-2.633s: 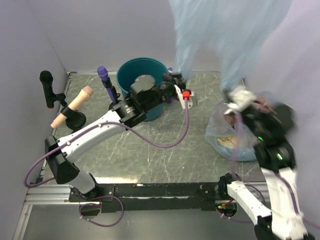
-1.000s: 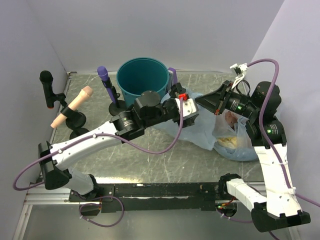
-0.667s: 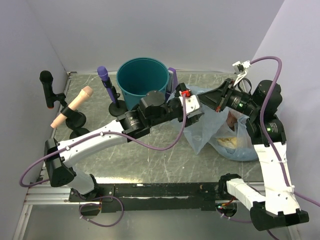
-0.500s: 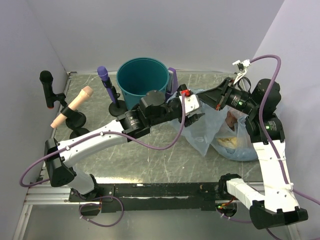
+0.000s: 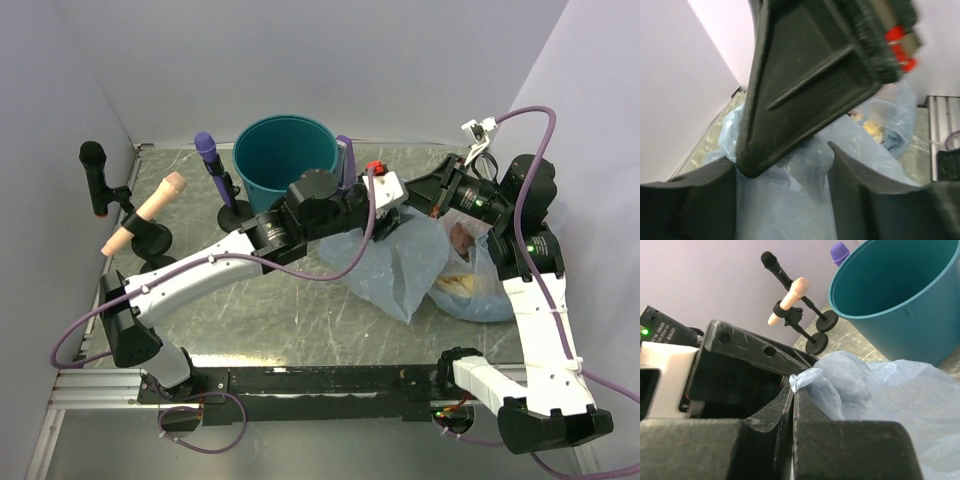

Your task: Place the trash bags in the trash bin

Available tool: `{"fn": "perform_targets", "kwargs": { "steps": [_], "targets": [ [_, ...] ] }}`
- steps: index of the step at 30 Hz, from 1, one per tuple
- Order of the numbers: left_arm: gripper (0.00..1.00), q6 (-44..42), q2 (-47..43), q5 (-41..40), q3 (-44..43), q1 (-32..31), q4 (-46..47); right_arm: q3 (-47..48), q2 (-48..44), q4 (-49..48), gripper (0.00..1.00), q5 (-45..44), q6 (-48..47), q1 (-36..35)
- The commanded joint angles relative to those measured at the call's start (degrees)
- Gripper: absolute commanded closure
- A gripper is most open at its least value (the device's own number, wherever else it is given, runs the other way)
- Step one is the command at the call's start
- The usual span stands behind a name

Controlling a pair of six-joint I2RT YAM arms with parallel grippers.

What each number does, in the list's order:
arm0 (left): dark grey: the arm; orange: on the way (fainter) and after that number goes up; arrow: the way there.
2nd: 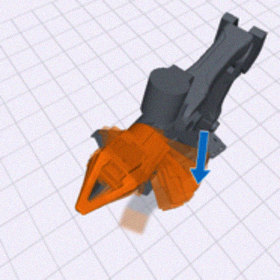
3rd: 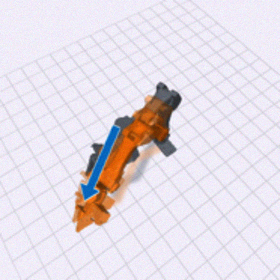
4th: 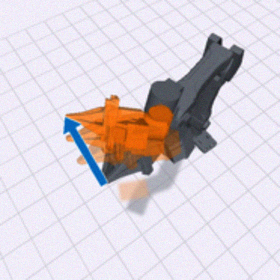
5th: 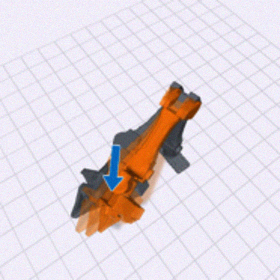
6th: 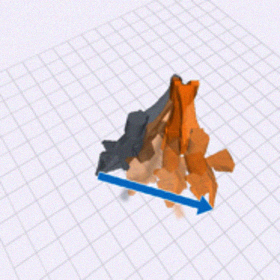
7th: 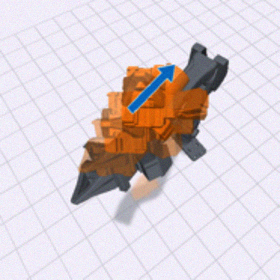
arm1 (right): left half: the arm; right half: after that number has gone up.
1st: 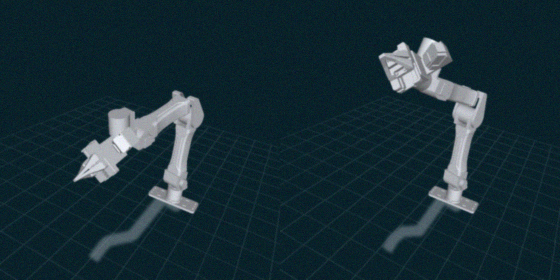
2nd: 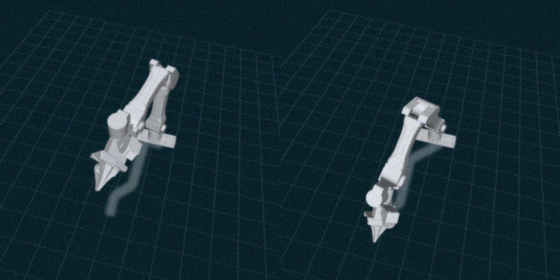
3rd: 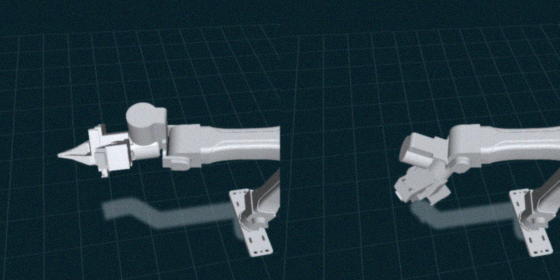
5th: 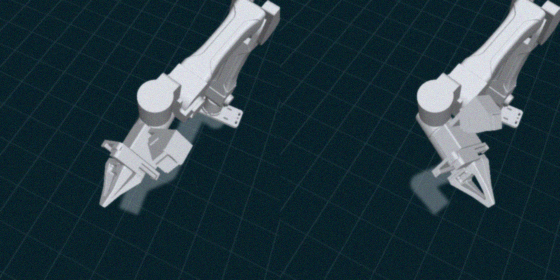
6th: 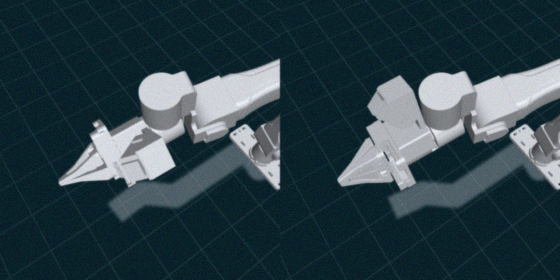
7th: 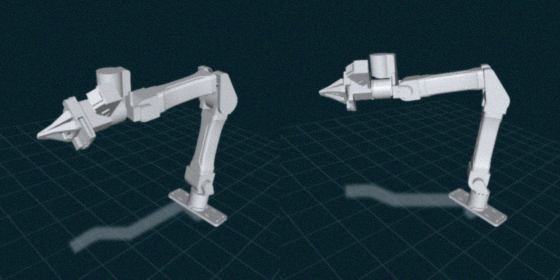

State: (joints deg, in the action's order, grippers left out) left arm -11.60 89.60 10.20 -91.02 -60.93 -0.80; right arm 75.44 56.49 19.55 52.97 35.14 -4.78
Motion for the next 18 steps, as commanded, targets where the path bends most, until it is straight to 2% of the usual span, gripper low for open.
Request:
{"fn": "perform_targets", "kwargs": {
  "steps": [1,2,3,4,7,10,14,18],
  "targets": [
    [0.57,-1.84,1.1,-0.88,-1.0,-0.95,2.38,1.47,0.55,-2.68,1.0,-1.38,1.25,0.38],
    [0.75,-2.64,1.1,-1.05,-0.82,-0.95,2.29,1.38,0.55,-2.5,1.0,-1.38,0.99,0.38],
    [0.97,-3.25,1.01,-1.66,-0.56,-0.95,2.29,1.46,0.55,-2.5,1.0,-1.29,0.55,0.38],
    [0.99,-3.61,0.84,-2.8,0.05,-0.86,2.47,1.81,0.64,-2.33,0.98,-1.12,0.03,0.47],
    [0.99,-3.7,-0.74,-4.48,2.33,-0.07,3.08,4.97,1.43,-2.5,0.58,-0.59,-3.83,0.47],
    [0.99,-3.87,-3.37,-3.61,3.22,1.24,1.07,11.9,3.1,-1.09,0.36,-5.05,-8.76,1.43],
    [0.99,-4.31,-7.5,0.25,2.7,3.44,-6.04,15.34,5.9,-5.92,0.27,-11.3,-9.38,3.02],
    [0.99,-6.94,-12.16,3.6,0.24,5.02,-14.47,18.95,13.1,-4.27,0.24,-17.62,-10.87,2.76]
  ]
}}
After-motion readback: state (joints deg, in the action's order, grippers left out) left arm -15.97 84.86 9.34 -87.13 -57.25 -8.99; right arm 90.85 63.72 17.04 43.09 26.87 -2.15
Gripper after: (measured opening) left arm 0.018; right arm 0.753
